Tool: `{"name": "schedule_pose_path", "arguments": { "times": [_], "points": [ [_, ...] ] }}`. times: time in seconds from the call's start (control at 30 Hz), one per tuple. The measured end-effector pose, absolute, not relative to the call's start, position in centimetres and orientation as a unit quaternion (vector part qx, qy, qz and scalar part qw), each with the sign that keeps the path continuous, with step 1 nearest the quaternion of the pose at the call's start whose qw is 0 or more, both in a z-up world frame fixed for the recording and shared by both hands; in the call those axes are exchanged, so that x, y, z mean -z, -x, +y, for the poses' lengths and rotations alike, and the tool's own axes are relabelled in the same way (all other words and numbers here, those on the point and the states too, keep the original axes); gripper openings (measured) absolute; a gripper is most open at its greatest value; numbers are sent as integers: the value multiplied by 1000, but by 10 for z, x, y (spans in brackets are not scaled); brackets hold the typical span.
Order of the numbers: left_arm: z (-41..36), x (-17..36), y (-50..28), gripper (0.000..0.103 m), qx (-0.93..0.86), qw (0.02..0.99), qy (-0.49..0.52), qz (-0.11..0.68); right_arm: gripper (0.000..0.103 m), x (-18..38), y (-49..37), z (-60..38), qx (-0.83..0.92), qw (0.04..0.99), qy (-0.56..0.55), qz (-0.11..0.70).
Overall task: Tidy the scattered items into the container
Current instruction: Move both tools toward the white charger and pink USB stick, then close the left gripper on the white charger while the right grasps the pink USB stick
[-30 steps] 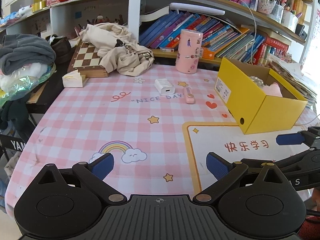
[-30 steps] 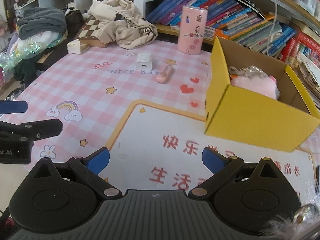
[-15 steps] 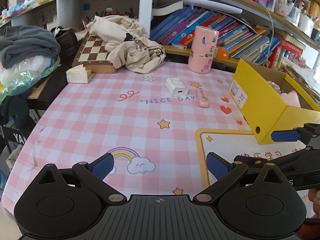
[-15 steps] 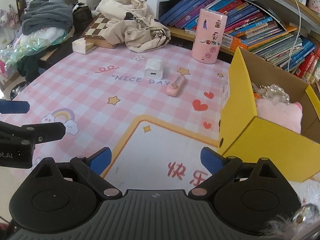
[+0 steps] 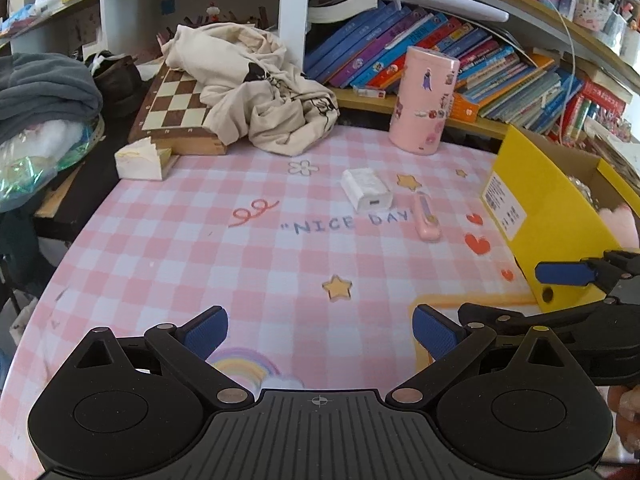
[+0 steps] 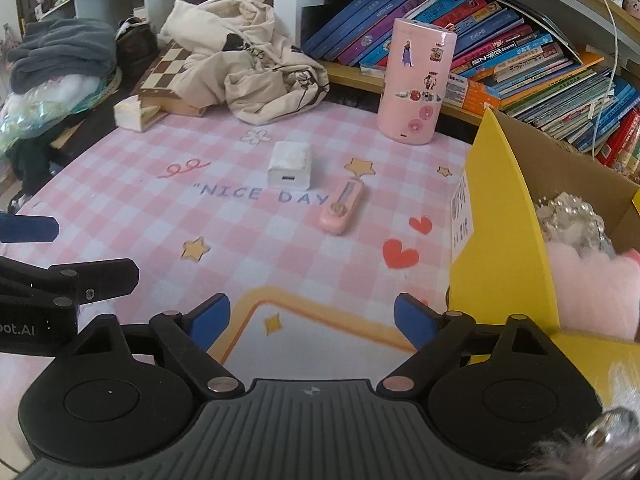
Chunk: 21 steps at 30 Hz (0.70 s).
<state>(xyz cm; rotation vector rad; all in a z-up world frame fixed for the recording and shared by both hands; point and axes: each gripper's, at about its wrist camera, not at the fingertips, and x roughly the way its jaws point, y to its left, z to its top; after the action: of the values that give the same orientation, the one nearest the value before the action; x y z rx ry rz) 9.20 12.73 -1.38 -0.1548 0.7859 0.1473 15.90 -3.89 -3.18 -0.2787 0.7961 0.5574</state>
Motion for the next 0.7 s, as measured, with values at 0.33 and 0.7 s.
{"name": "schedule_pose_path", "arguments": {
  "times": [0.33,0.7],
  "points": [
    [139,17,-139,100,-57,923,85,371,65,39,-205,-22,-248,883,119,382],
    [147,30,-204,95,-38,923,86,372,59,59,-237,-9,-240,879,114,397]
  ]
}}
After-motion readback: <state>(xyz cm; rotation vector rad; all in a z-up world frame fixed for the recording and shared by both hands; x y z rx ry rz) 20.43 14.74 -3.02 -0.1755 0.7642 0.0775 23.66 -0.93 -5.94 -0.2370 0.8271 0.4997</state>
